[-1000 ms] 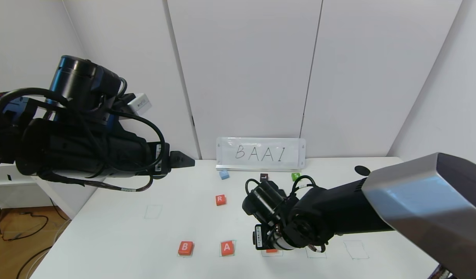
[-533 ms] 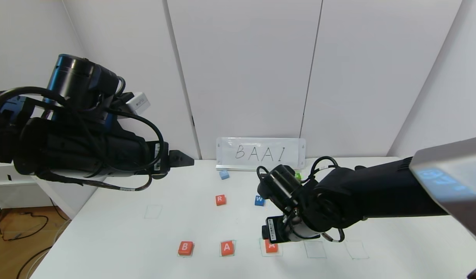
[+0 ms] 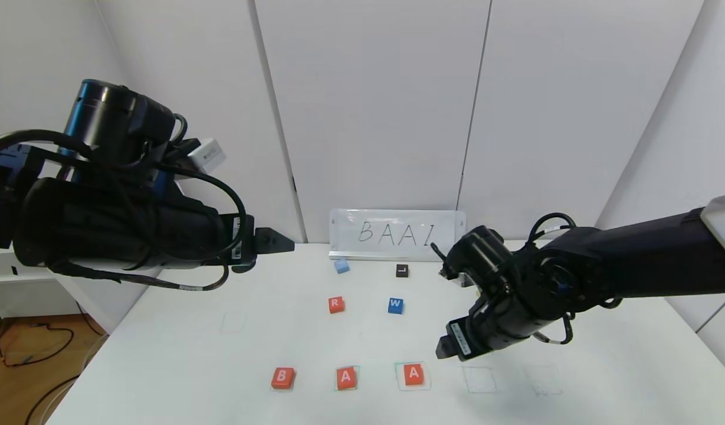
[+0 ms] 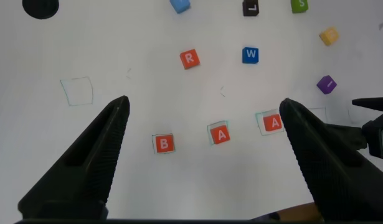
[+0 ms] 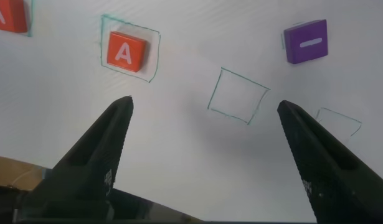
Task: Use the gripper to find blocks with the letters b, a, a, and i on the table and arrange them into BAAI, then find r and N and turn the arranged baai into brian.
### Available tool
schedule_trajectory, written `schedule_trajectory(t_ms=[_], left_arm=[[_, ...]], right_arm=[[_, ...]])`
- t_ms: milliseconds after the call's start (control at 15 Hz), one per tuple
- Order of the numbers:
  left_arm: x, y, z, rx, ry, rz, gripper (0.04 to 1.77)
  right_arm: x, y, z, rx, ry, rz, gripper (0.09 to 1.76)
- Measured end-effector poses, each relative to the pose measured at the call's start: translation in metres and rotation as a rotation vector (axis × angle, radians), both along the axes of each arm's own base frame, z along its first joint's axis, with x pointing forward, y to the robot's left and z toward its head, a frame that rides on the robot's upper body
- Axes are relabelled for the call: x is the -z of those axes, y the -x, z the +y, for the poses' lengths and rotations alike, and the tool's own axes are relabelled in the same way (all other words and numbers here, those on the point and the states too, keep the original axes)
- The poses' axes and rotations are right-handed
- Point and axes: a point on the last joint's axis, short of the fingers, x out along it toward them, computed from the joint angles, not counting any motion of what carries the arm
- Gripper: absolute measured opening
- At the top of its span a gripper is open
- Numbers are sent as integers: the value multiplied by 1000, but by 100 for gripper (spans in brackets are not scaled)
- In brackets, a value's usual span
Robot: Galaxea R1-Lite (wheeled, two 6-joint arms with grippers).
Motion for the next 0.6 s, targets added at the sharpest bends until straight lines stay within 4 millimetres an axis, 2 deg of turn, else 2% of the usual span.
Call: schedule_trajectory(t_ms=[267,600], left_arm=[[0,0,0,0,-1,1,172],[1,0,0,2,-2,3,172]], right_arm=[[3,-16,-29,-88,6,-25,169],[15,-33,-53,-171,28,-32,170]])
